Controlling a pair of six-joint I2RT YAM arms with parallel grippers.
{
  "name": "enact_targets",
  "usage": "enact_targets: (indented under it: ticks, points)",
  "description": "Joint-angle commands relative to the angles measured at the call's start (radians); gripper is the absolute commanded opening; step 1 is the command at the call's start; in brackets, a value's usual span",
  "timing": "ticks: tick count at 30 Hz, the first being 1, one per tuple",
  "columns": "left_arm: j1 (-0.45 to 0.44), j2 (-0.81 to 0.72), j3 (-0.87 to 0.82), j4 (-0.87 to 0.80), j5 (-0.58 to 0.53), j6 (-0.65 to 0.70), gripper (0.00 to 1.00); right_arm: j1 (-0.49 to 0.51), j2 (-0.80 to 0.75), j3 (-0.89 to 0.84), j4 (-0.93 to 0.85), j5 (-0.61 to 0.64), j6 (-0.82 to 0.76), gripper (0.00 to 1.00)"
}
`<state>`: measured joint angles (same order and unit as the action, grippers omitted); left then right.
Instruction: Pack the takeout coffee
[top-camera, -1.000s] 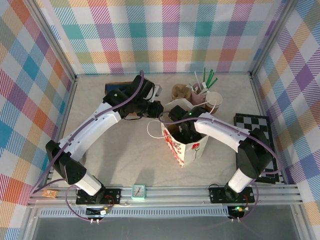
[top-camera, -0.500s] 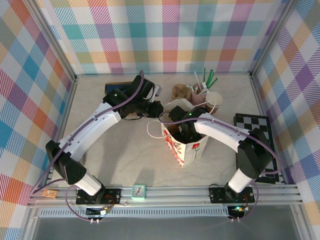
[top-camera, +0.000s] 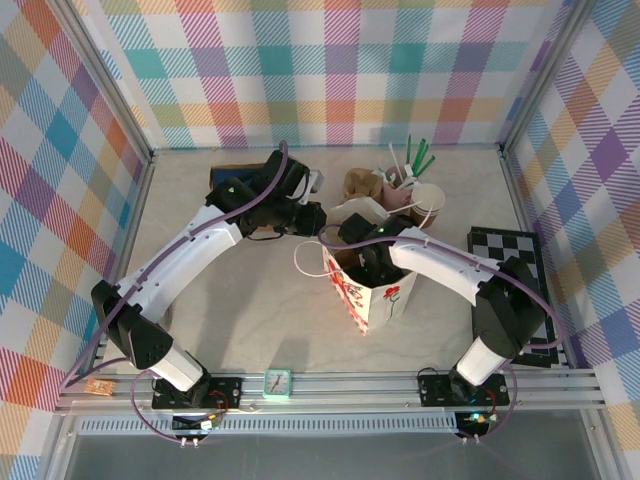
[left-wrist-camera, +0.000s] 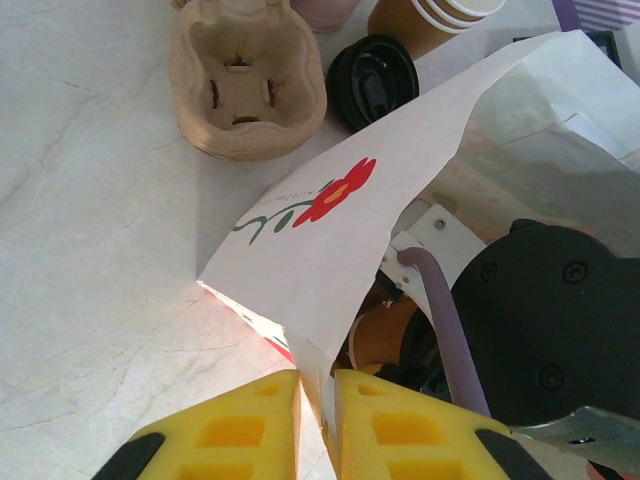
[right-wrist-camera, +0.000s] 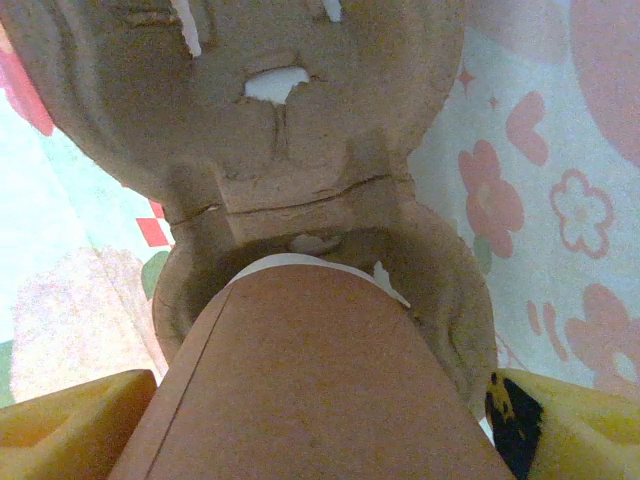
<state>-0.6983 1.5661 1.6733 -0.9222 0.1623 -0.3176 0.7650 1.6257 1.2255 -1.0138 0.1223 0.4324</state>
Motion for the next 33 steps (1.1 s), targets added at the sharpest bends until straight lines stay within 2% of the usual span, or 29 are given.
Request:
enact_targets:
  ticks: [1, 33]
  points:
    - [-0.018, -0.005, 0.035, -0.033, -0.015, 0.022, 0.17, -0.005, -0.035, -0.007, -0.028, 0.01, 0.003, 0.28]
    - [-0.018, 0.008, 0.058, -0.047, -0.042, 0.029, 0.16, -0.003, -0.064, -0.045, -0.053, 0.008, 0.009, 0.28]
